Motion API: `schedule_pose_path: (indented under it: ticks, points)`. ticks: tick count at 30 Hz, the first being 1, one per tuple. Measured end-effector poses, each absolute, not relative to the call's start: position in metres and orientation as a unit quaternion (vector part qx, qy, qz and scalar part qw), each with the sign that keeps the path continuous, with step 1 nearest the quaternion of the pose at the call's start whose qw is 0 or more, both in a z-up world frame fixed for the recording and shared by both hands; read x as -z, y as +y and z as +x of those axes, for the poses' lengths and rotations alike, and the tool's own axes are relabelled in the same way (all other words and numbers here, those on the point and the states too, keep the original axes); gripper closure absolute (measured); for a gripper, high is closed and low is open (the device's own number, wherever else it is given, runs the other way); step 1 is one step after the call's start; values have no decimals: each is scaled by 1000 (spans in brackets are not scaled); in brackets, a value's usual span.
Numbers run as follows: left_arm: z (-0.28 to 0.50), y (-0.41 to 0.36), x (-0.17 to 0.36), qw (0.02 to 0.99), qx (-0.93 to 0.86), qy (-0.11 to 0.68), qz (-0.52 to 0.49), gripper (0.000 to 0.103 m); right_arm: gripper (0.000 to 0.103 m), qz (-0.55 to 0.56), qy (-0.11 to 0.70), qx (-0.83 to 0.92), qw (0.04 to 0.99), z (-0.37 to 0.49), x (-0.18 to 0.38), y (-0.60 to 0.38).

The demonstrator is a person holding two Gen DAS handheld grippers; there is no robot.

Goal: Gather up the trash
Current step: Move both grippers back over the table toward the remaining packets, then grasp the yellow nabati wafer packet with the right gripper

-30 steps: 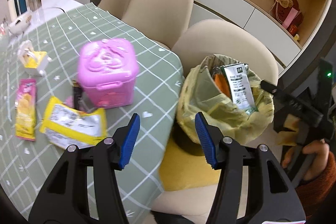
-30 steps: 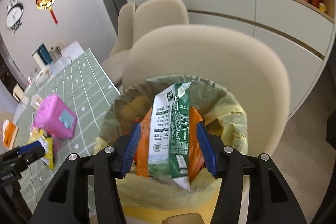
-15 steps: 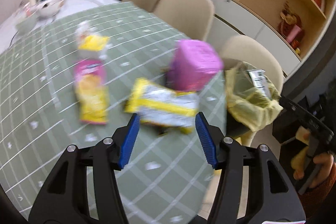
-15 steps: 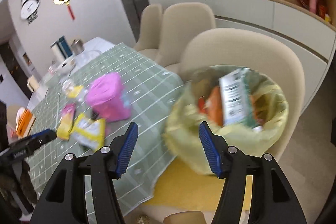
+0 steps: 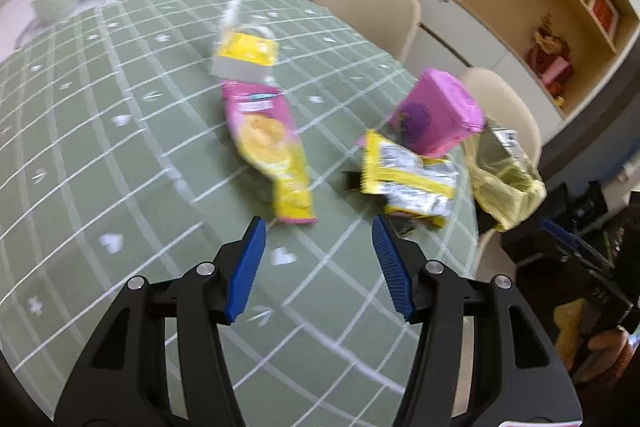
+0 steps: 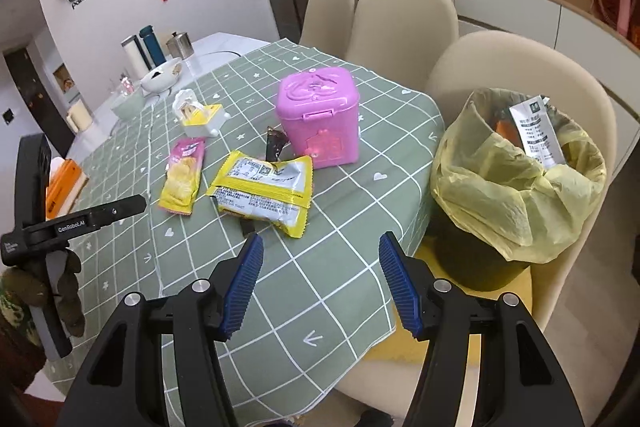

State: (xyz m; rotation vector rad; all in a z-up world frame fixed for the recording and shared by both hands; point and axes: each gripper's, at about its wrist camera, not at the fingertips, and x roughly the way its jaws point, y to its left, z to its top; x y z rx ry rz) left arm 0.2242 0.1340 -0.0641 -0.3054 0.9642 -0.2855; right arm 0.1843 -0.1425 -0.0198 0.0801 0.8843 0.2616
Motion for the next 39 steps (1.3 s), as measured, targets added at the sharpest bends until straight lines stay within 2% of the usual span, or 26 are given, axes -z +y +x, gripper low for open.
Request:
schedule_pose_path:
  ticks: [6, 11, 12, 14, 15, 23, 27, 30, 32, 37, 39]
  points:
    - [255, 83, 70, 868, 176, 449, -120, 50, 46, 36, 434, -86, 896, 188, 24, -163]
    - [299, 50, 100, 852, 159, 487, -104, 52, 46, 63, 455, -67, 886, 184, 34, -189]
    - [303, 48, 103, 848, 160, 493, -111, 57, 46, 64, 457, -65, 885, 182, 35, -191]
    - [303, 48, 102, 844, 164, 497, -122, 100, 46, 64, 459, -64, 884, 178, 37, -194]
    - [299, 48, 98, 844, 163, 496, -119, 103, 46, 64, 458, -66, 884, 178, 38, -196]
    - [237, 87, 69, 850, 165, 483, -129, 103, 46, 65, 457, -125, 878, 198, 39, -171]
    - [218, 113, 68, 849, 149, 488, -134, 102, 46, -4, 421, -206, 884, 228, 33, -129]
    - [212, 128, 67, 852, 128, 488, -143, 85, 46, -63, 401, -240, 882, 253, 37, -102]
    - [207, 140, 66, 852, 117, 484, -158, 75, 46, -58, 416, -251, 872, 271, 49, -96]
    - [204, 154, 65, 856, 94, 481, -166, 64, 46, 47, 499, -263, 825, 283, 88, -102]
    - [205, 159, 66, 855, 88, 481, -170, 63, 46, 55, 510, -277, 813, 269, 93, -99]
